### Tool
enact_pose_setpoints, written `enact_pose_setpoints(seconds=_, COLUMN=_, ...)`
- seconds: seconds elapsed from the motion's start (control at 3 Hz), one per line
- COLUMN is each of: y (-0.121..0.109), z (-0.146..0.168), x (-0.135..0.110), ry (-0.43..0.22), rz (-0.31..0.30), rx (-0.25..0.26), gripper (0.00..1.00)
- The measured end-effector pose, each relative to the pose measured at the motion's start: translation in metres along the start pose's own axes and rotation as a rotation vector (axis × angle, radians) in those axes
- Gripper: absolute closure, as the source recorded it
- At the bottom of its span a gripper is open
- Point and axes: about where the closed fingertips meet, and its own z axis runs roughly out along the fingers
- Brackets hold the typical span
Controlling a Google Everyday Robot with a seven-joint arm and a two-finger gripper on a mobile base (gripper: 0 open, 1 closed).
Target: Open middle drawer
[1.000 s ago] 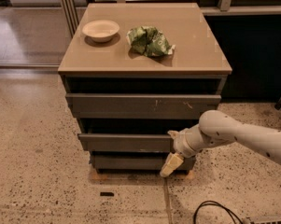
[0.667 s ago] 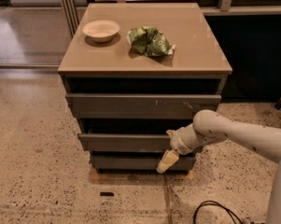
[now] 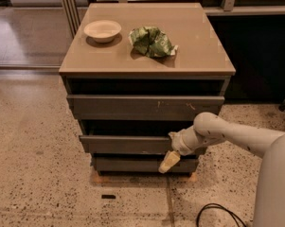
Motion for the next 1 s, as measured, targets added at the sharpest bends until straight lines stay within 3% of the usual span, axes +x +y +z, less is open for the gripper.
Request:
enact_pose_setpoints(seconds=0.67, y=-0.030, z=0.004, x=-0.008, ry=-0.041, rz=-0.022, rx=0.056, gripper=0.00)
enact_pose_setpoints(seconds=1.0, y=-0.030, z=0.003, x=-0.008, ry=-0.042, rz=-0.023, rx=0.057, gripper=0.00)
